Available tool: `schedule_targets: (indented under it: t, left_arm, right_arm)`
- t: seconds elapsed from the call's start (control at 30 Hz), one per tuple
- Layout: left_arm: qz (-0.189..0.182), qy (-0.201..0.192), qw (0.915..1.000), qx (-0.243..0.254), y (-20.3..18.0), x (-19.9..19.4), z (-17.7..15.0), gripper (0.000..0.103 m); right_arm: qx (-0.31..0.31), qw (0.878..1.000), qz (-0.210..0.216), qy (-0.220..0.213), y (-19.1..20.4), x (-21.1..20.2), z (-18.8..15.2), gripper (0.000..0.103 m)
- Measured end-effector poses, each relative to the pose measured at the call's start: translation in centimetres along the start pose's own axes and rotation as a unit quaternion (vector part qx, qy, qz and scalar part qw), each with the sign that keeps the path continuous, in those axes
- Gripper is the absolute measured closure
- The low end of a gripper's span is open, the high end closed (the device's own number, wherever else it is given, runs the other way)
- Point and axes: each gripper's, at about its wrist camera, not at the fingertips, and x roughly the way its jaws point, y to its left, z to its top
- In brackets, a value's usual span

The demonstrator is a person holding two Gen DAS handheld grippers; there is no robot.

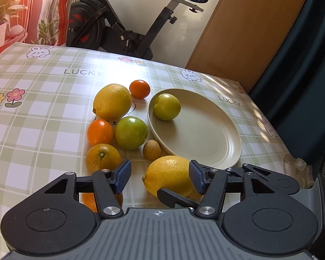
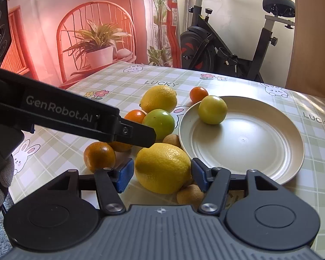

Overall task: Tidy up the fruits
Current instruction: 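Grasp the large yellow lemon with the left gripper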

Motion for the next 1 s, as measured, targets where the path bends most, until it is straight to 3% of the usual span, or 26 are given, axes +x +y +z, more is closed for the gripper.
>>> schedule_targets:
  t: [0.53, 0.73, 1.0]
  left_arm:
    - [-0.011, 0.020, 0.9995, -0.021, 0.0, 1.8, -1.0, 0.033]
    - [-0.027, 0.023, 0.9988, -0.035, 0.1, 2.2, -1.0, 0.035]
    - [-0.011, 0.026, 0.9994, -0.020, -0.4, 2.1, -1.1, 0.037]
  right_arm:
    - [0.010, 1.000, 0.005, 0.017, -0.3, 0.6, -0.7, 0.040]
    - [0.005, 1.000, 0.002, 0.015, -0.1, 0.8, -0.7, 0.041]
    - [0.005, 1.000, 0.008, 0.013, -0.1, 0.5, -0.6, 0.043]
